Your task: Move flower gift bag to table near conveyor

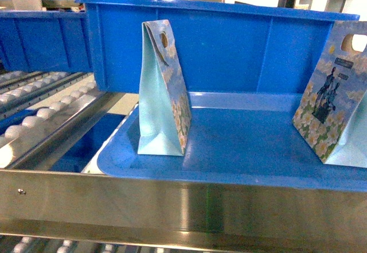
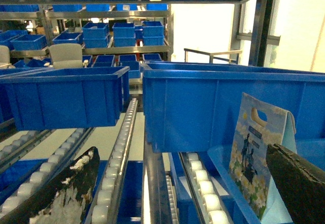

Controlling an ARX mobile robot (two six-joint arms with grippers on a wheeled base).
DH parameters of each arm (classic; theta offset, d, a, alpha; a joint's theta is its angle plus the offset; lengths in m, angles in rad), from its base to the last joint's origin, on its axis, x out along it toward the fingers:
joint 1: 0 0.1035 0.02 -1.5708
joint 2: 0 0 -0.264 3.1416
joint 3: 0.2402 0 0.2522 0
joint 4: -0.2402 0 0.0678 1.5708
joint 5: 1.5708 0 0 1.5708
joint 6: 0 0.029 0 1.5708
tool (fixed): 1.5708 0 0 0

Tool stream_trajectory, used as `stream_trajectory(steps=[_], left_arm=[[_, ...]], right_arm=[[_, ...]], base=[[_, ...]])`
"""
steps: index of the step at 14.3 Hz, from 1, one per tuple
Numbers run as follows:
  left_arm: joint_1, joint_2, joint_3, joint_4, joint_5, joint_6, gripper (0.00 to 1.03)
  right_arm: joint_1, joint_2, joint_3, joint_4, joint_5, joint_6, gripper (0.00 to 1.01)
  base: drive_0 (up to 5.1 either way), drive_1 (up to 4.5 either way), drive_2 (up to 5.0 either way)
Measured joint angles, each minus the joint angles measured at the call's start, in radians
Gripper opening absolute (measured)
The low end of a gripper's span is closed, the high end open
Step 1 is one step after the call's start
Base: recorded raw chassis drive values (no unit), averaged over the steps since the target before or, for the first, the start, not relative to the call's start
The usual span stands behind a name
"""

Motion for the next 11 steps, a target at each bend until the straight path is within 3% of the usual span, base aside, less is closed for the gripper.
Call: stream_trajectory(steps=[3, 7, 11], left_arm=[[0.0, 0.0, 0.0, 0.0, 0.0, 0.0, 0.98], [0.0, 0.0, 0.0, 0.0, 0.0, 0.0, 0.98], [0.0, 0.0, 0.0, 0.0, 0.0, 0.0, 0.98]], right_arm=[[-0.054, 0.17, 0.126, -0.028, -0.051, 0.002, 0.98], [-0.104, 0.352, 0.29, -0.069, -0.14, 0.039, 0.98], [-0.111, 0.507, 0.386, -0.091, -0.134, 0.021, 0.98]], base=[[0.0, 0.0, 0.0], [0.0, 0.0, 0.0], [0.0, 0.0, 0.0]])
